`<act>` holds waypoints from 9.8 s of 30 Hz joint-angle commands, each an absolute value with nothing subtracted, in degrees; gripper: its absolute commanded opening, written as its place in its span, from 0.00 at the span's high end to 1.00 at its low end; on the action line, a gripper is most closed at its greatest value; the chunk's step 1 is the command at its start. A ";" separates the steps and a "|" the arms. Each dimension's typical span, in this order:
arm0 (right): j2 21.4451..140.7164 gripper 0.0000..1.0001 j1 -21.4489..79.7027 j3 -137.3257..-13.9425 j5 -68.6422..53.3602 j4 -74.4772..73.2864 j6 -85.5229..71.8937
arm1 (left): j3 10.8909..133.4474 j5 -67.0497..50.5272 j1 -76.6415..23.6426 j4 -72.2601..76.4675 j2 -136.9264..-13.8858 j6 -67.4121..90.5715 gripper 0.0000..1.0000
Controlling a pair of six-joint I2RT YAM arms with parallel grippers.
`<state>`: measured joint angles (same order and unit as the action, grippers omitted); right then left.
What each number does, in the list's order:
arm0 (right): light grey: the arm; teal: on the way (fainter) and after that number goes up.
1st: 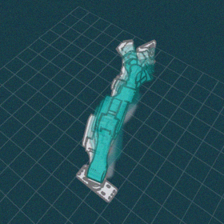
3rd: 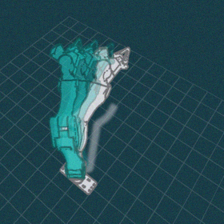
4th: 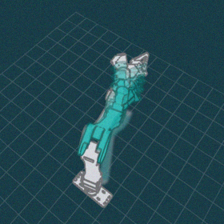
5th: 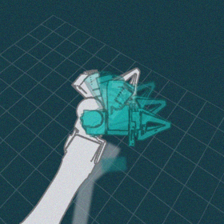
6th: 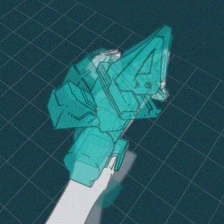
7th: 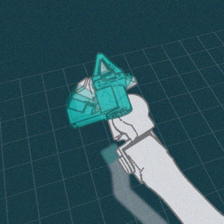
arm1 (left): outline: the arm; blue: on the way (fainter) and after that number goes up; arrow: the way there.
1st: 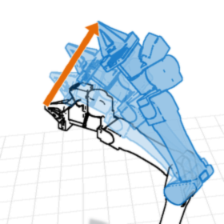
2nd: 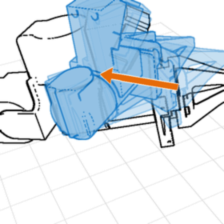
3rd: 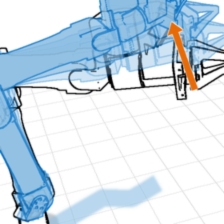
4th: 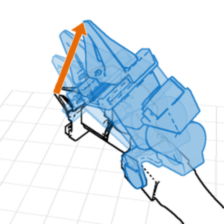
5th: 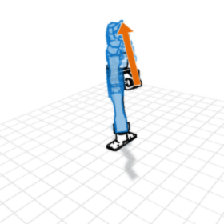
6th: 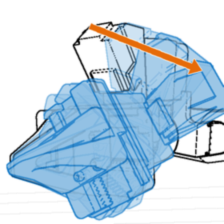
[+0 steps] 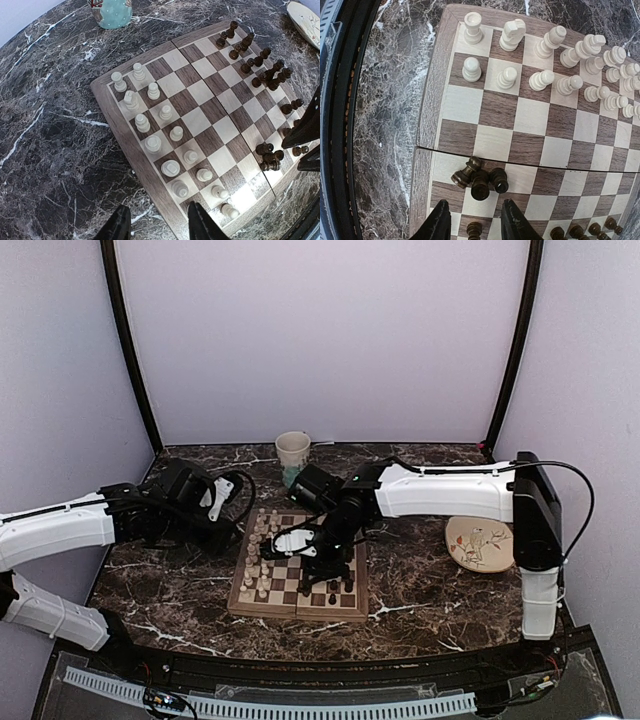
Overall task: Set up the chess pieces on the board
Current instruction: Pick up the rook from the chessboard, then place the rook at h8, then pick up the pawn from the chessboard, then place the pawn at e7.
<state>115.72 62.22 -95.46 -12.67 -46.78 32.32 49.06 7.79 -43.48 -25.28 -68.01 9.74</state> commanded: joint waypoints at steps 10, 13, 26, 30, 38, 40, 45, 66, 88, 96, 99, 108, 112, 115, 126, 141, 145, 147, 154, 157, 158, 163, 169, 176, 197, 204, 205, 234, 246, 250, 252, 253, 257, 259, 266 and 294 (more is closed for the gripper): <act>120.75 0.71 63.38 -99.48 -12.34 -48.94 31.44 | 47.42 8.91 -42.80 -23.67 -66.84 9.86 0.59; 120.84 0.74 63.54 -99.25 -12.66 -48.95 31.43 | 47.29 8.66 -42.74 -23.30 -66.87 9.91 0.59; 121.19 0.78 63.61 -98.18 -10.87 -48.56 30.76 | 46.96 8.67 -42.71 -22.72 -67.13 10.06 0.59; 119.72 0.83 63.63 -98.26 -9.80 -48.22 30.91 | 46.91 8.65 -42.73 -22.51 -66.93 10.08 0.59; 114.98 0.87 63.33 -98.15 -11.40 -48.24 32.08 | 46.76 8.18 -42.73 -22.01 -67.23 9.77 0.59; 114.40 0.87 63.19 -98.55 -12.23 -48.36 32.02 | 46.78 7.43 -42.72 -21.62 -67.41 9.60 0.59; 113.82 0.87 62.69 -99.30 -12.39 -48.68 32.27 | 46.40 3.16 -42.73 -19.87 -67.46 9.12 0.59; 108.91 0.87 56.12 -93.46 -10.81 -48.43 31.99 | 46.13 2.19 -42.72 -18.98 -68.69 7.99 0.59; 98.79 0.86 64.19 -77.26 -5.92 -49.40 38.84 | 46.38 3.55 -42.32 -18.59 -69.79 7.55 0.59; 100.31 0.86 64.69 -76.47 -6.24 -47.39 38.26 | 46.33 3.46 -42.28 -18.55 -69.96 7.43 0.59; 101.27 0.86 64.64 -76.87 -5.35 -46.87 37.90 | 46.39 3.51 -42.32 -18.61 -69.90 7.31 0.59; 103.19 0.85 64.69 -77.27 -5.37 -46.54 37.88 | 46.35 3.60 -42.28 -18.82 -69.85 7.13 0.59; 103.94 0.84 64.68 -77.30 -5.35 -46.36 37.71 | 46.32 3.52 -42.30 -18.90 -69.83 7.04 0.59; 104.31 0.84 64.69 -77.10 -5.15 -46.19 37.79 | 46.40 3.36 -42.29 -18.81 -69.87 7.03 0.59; 105.31 0.81 64.69 -76.65 -5.10 -45.55 37.48 | 46.46 3.10 -42.32 -18.84 -70.22 7.10 0.59; 105.03 0.83 64.61 -76.96 -4.89 -47.19 37.72 | 46.37 2.73 -42.28 -18.81 -70.14 7.25 0.59; 104.48 0.85 64.59 -76.99 -4.11 -47.52 37.94 | 46.39 2.60 -42.28 -18.74 -70.12 7.29 0.59; 104.32 0.86 64.60 -77.05 -3.96 -47.71 38.03 | 46.35 2.63 -42.30 -18.80 -70.14 7.29 0.59; 104.26 0.87 64.60 -76.67 -4.13 -47.99 37.99 | 46.36 2.35 -42.31 -18.72 -70.14 7.29 0.59; 104.21 0.87 64.60 -76.60 -4.06 -48.42 38.07 | 46.24 2.22 -42.32 -18.72 -70.14 7.38 0.59; 104.07 0.87 64.60 -76.49 -4.05 -48.62 38.15 | 46.29 2.20 -42.28 -18.72 -70.14 7.38 0.59; 103.29 0.87 64.51 -75.85 -3.44 -48.52 38.19 | 46.38 2.06 -42.28 -18.64 -70.22 7.47 0.59; 103.45 0.87 64.51 -75.65 -3.51 -48.25 38.09 | 46.40 1.96 -42.28 -18.63 -70.48 7.47 0.59; 103.28 0.78 64.49 -79.18 -5.71 -49.74 37.78 | 46.36 1.91 -42.32 -18.62 -70.49 7.47 0.59; 116.81 0.71 62.14 -99.25 -6.47 -51.78 34.13 | 45.62 4.77 -42.07 -18.50 -66.39 8.42 0.59; 120.97 0.70 62.14 -101.62 -6.13 -51.69 33.51 | 45.44 4.83 -41.94 -18.72 -66.01 8.35 0.58; 121.41 0.70 62.14 -101.93 -6.07 -51.83 33.41 | 45.38 4.78 -41.99 -18.72 -66.01 8.31 0.58; 121.48 0.91 57.05 -102.69 -9.15 -52.50 30.88 | 45.57 4.04 -41.92 -18.81 -67.11 7.98 0.58; 117.58 0.91 53.79 -96.10 -5.69 -49.75 30.06 | 45.63 3.52 -41.93 -18.66 -67.43 8.09 0.58; 118.08 0.91 53.77 -96.25 -5.90 -49.93 29.93 | 45.67 3.43 -41.96 -18.63 -67.56 8.08 0.58; 118.26 0.90 53.81 -96.24 -5.89 -49.68 29.89 | 45.54 3.35 -41.92 -18.73 -67.50 8.13 0.58; 118.34 0.90 53.74 -96.22 -5.97 -49.58 29.84 | 45.61 3.34 -41.95 -18.72 -67.48 8.17 0.58; 118.65 0.87 53.80 -96.41 -6.39 -49.81 29.85 | 45.62 3.33 -41.97 -18.72 -67.50 8.09 0.58; 118.66 0.85 53.78 -96.43 -6.57 -49.98 29.92 | 45.67 3.26 -41.94 -18.72 -67.63 7.97 0.58; 118.07 0.80 53.79 -96.56 -6.94 -50.86 30.11 | 45.74 3.23 -41.92 -18.82 -67.85 7.81 0.58; 109.89 0.75 53.29 -93.97 -13.63 -47.12 31.93 | 48.55 2.94 -55.14 -30.37 -61.88 19.86 0.68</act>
